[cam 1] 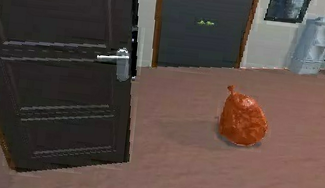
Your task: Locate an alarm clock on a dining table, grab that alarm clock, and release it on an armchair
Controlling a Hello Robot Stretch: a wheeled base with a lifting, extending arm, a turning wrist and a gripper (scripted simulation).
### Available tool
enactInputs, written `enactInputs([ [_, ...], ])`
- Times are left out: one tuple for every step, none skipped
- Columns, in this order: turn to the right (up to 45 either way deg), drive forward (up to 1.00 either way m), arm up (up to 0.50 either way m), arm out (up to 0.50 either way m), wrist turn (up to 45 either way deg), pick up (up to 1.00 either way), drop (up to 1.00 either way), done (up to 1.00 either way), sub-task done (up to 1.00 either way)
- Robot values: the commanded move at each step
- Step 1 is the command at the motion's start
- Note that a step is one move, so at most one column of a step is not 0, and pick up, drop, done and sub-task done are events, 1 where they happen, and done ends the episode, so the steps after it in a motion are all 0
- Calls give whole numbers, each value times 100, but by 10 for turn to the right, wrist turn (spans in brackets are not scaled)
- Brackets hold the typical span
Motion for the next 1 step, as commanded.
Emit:
enactInputs([
  [-180, 0, 0, 0, 0, 0, 0, 0, 0],
])
